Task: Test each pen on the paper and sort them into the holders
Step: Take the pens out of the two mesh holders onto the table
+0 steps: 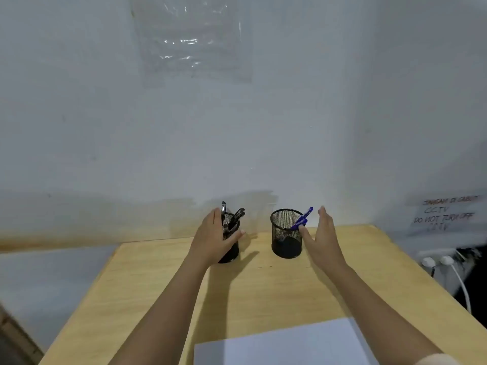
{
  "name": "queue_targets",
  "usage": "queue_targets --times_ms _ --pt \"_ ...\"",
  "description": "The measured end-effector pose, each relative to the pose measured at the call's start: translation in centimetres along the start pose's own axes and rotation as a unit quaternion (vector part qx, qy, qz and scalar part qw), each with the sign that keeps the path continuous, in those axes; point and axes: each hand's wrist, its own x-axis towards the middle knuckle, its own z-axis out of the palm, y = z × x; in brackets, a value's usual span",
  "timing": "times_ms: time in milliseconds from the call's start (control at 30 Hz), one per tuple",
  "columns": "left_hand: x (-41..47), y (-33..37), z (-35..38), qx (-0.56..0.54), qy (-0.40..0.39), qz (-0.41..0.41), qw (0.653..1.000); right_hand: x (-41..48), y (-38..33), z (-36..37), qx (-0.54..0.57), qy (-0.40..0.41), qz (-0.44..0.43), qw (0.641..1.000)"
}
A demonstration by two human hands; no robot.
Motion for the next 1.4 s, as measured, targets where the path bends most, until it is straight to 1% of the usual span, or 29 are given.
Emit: queue_targets --times_ms 233,400,567,633,700,833,933,1033,1133,1233,1333,1400 --pt "4.2 0.8 1.1 -0.06 -0.034 -0.048 0.996 3.4 -0.8 1.6 0.011 -0.004 -0.023 1.0" --pt "5.6 1.3 1.9 -0.104 -0.013 -0.055 0.993 4.4 -1.8 2.6 0.016 -0.036 -0.042 0.998" --pt "6.2 1.2 2.2 -0.141 0.0 -0.059 0.988 4.7 -3.2 3.7 0.048 -0.032 -0.083 0.995" --pt "6.3 1.1 2.1 -0.165 0.007 -0.06 0.984 4.6 -4.0 4.1 0.082 -0.048 -0.072 0.993" --pt "6.2 1.0 1.9 -0.171 -0.003 -0.054 0.984 4.6 -4.5 4.6 0.097 -0.062 -0.071 0.991" --pt "6.3 1.0 1.9 -0.157 -0.023 -0.033 0.987 4.9 -4.7 5.1 0.091 -0.061 -0.072 0.991" --pt "6.3 0.9 2.0 -0.188 -0.019 -0.033 0.981 5.3 -4.6 5.1 0.042 -0.068 -0.074 0.994" --pt "6.2 0.7 2.0 -0.215 -0.025 -0.026 0.976 5.5 -4.5 5.2 0.008 -0.083 -0.097 0.992" --pt "6.0 0.5 1.8 -0.238 -0.032 -0.014 0.971 5.3 -4.5 5.3 0.008 -0.107 -0.089 0.99" --pt "5.9 0.2 1.7 -0.258 -0.039 -0.004 0.965 5.1 -4.4 5.2 0.04 -0.129 -0.087 0.987" --pt "5.9 0.0 1.7 -0.281 -0.034 -0.002 0.959 5.1 -4.3 5.1 0.035 -0.131 -0.097 0.986" --pt "6.0 0.2 1.6 -0.303 -0.012 -0.01 0.953 5.1 -4.3 5.0 0.034 -0.119 -0.108 0.986"
